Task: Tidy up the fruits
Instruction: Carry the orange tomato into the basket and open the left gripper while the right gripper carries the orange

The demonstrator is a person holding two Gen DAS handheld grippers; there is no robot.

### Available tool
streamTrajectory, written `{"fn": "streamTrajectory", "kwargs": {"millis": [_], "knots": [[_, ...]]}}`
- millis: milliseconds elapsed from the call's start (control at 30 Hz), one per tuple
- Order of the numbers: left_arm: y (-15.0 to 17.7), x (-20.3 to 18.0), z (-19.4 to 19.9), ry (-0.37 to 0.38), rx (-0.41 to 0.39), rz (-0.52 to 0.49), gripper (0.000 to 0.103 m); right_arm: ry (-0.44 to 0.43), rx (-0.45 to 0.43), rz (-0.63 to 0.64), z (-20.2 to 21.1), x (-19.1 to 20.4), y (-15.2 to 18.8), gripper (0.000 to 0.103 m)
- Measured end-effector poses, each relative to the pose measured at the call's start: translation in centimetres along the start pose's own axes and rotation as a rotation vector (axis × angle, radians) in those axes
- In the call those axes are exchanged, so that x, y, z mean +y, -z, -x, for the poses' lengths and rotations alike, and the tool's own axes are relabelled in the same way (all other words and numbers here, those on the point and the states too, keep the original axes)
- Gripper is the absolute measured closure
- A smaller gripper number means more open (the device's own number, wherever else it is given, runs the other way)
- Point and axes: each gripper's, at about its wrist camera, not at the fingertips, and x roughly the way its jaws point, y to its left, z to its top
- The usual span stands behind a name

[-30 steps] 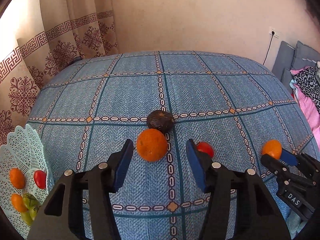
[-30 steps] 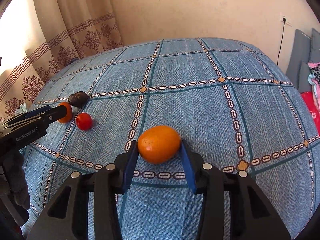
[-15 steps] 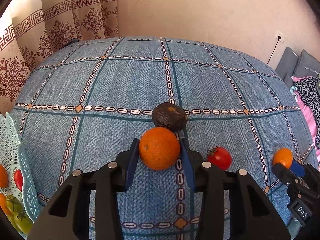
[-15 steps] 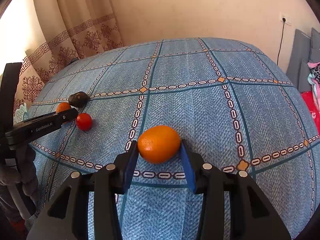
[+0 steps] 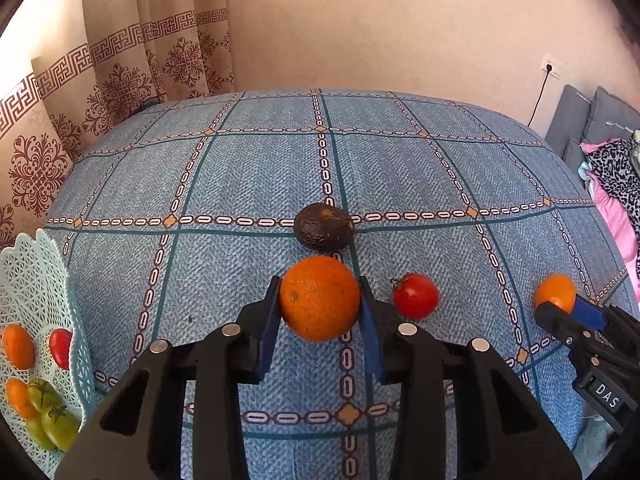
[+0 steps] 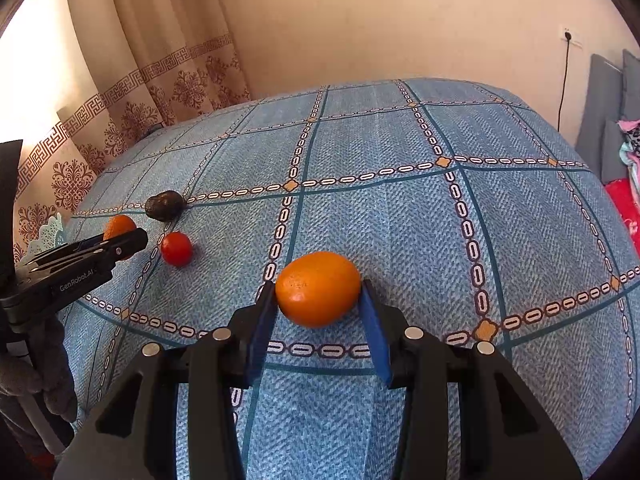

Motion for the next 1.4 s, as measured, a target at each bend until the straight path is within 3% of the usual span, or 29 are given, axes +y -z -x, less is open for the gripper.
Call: {"fn": "streamTrajectory", "kwargs": {"millis": [333, 733, 1400], "knots": [[0.6, -0.1, 3.9, 0.015, -0.054, 0.013, 0.066, -0.036, -0.037, 0.008, 1.4, -0.1, 0.4, 0.061], [2.0, 1.2, 7.5, -0.031, -0.105, 0.029, 0.066, -0.075, -0.058, 0.011, 3.0, 0.5, 1.1, 0.061], [4.3, 8.5, 11.4, -0.154, -0.157, 0.138, 0.066, -0.121, -0.074, 0.071, 4.8, 4.3, 1.6, 0.061]]}}
